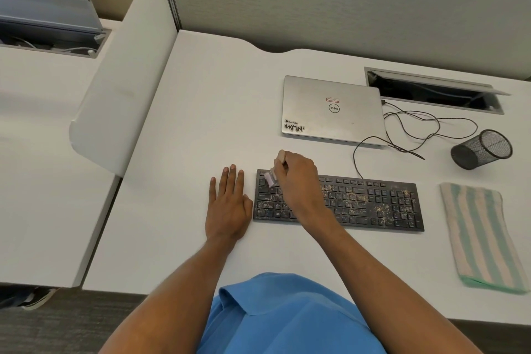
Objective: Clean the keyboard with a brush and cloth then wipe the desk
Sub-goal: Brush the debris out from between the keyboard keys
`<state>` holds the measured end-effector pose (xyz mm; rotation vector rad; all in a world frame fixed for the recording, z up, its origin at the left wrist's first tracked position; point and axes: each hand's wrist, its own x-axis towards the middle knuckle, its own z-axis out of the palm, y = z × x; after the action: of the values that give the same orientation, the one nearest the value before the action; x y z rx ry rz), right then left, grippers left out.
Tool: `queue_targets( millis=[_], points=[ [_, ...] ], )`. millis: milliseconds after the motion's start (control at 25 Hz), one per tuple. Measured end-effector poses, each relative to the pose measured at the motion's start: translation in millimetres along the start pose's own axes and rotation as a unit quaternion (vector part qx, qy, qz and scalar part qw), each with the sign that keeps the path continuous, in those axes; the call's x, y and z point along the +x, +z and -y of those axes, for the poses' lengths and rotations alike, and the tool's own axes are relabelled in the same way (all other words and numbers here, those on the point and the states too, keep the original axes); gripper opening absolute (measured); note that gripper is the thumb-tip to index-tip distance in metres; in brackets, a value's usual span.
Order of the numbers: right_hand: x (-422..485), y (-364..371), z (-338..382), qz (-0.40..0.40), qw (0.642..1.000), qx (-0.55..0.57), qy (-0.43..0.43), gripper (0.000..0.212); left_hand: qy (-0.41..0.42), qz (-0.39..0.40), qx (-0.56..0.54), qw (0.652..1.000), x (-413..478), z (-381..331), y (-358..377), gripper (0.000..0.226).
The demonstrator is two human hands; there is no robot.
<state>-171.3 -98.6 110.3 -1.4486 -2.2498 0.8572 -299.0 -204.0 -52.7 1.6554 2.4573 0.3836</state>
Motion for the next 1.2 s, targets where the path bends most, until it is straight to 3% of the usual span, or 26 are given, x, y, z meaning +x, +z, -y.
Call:
queue_targets(
  millis=[280, 520, 840, 1000, 1200],
  points=[
    [0.1, 3.0, -1.4, 0.059, 0.996, -0.059, 0.015, 0.03, -0.002, 0.004, 0.003, 1.0, 0.8, 0.3, 0.4, 0.067],
    [-2.5, 1.2, 4.5, 0.007, 1.0, -0.004, 0.017, 0.034, -0.003, 0.0, 0.001, 1.0, 1.1, 0.1, 0.6, 0.066],
    [-8.8, -1.3, -4.5, 0.087, 0.995, -0.045, 0.034, 0.031, -0.002, 0.003, -0.001, 1.0, 0.7, 0.1, 0.7, 0.067],
    [-5.1, -12.6, -0.5, 0.027, 0.999, -0.001, 0.025, 0.029, -0.002, -0.001, 0.003, 1.0, 1.2, -0.1, 0.4, 0.067],
    [1.6, -12.7, 13.6, 0.141, 0.984, 0.105, 0.038, 0.022, -0.002, 0.003, 0.012, 1.0, 1.4, 0.6, 1.6, 0.067]
  ],
)
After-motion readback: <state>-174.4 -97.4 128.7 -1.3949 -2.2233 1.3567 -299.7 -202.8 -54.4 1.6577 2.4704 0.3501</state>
